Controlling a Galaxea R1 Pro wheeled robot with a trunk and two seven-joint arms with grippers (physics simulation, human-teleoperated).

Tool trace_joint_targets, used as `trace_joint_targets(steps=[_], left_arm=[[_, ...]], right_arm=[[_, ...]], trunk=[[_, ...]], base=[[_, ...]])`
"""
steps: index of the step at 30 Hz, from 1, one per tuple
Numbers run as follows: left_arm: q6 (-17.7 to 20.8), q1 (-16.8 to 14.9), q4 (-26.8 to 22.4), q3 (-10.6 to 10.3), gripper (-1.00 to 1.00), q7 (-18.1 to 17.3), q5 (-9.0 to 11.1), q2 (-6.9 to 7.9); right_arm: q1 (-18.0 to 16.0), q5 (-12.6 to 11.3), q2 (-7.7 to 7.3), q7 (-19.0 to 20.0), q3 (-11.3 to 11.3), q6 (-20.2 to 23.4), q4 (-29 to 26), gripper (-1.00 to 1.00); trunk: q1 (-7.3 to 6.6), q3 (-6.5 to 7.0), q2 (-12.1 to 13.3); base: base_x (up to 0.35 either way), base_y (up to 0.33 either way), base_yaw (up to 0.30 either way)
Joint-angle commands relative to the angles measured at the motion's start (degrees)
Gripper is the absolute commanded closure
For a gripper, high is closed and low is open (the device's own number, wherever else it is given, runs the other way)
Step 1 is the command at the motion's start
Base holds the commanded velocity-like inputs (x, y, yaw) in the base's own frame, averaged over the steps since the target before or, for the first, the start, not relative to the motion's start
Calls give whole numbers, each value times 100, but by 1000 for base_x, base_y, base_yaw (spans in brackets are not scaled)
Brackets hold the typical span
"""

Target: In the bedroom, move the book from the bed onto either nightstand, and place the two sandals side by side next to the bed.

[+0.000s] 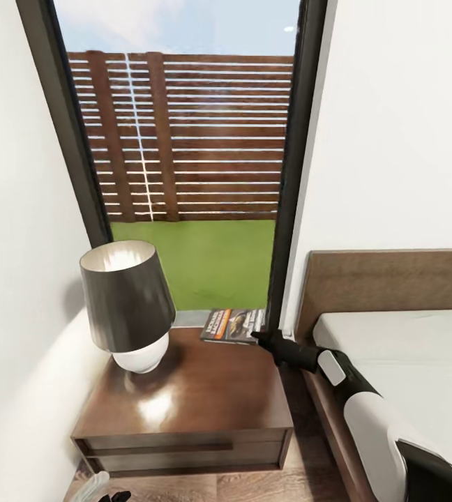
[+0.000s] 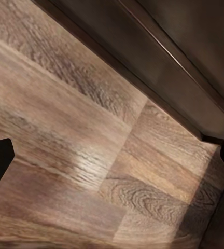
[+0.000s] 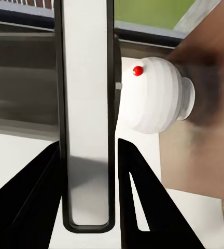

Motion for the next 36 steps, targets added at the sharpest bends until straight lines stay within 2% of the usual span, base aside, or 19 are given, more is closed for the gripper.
trace_joint_targets(steps=[1, 4, 13, 29, 36], left_arm=[[42, 10, 9, -6, -100, 14, 49, 7], [118, 50, 19, 2, -100, 26, 77, 13], [266, 151, 28, 21, -100, 30, 105, 14], [293, 166, 29, 42, -100, 31, 104, 19], [303, 167, 19, 360, -100, 25, 112, 20]], right_arm=[[-5, 29, 11, 16, -40, 29, 5, 100], [-9, 58, 24, 19, -16, 49, 19, 100], [-13, 84, 32, 15, 142, 60, 42, 100], [-17, 85, 33, 24, 180, 96, 50, 100], [-22, 81, 33, 42, 182, 102, 44, 100]], trunk=[[-1, -5, -2], [-1, -5, -2], [197, -167, -363], [549, -454, -1005], [702, -580, -1286]], base=[[21, 0, 0], [14, 0, 0], [5, 0, 0], [0, 0, 0], [0, 0, 0]])
